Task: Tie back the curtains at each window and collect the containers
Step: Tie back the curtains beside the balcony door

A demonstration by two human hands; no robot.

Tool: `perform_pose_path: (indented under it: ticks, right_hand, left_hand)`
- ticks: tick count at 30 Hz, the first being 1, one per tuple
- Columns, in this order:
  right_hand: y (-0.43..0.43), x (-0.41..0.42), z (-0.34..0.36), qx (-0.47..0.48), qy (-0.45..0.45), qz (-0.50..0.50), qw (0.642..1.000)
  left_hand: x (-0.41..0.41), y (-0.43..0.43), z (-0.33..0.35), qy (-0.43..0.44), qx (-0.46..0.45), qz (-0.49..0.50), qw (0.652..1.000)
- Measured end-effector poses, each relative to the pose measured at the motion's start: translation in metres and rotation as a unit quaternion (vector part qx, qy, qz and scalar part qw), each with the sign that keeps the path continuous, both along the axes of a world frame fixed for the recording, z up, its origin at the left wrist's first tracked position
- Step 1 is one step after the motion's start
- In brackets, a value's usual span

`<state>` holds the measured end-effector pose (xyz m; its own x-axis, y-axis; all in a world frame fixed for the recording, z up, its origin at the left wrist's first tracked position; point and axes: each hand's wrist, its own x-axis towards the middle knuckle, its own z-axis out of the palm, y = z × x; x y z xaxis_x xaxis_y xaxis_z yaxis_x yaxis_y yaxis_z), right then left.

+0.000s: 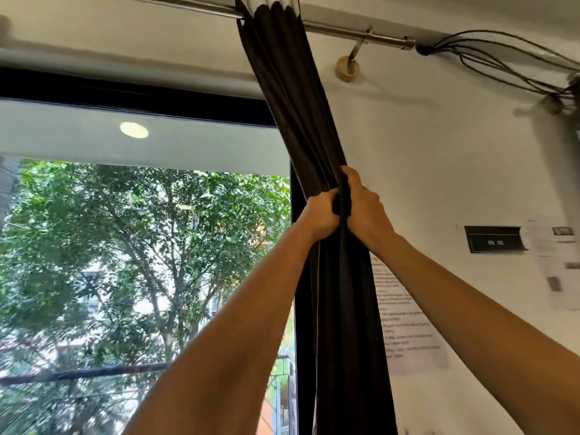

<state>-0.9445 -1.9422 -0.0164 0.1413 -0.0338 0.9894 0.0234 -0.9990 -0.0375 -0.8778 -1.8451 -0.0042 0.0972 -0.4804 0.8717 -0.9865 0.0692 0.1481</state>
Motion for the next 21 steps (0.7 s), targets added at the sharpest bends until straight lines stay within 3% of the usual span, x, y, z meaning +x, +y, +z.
perform_pose_path:
  ticks: [15,21]
  right_hand:
    - [0.045,0.037,-0.017,0.043,0.075,0.037,0.996]
    - [0.053,0.036,-0.028,0.108,0.007,0.107,0.988]
  left_hand:
    - [0.022,0.064,-0.034,0.040,-0.088,0.124,0.988]
    - [0.024,0.078,-0.040,0.050,-0.111,0.154,0.981]
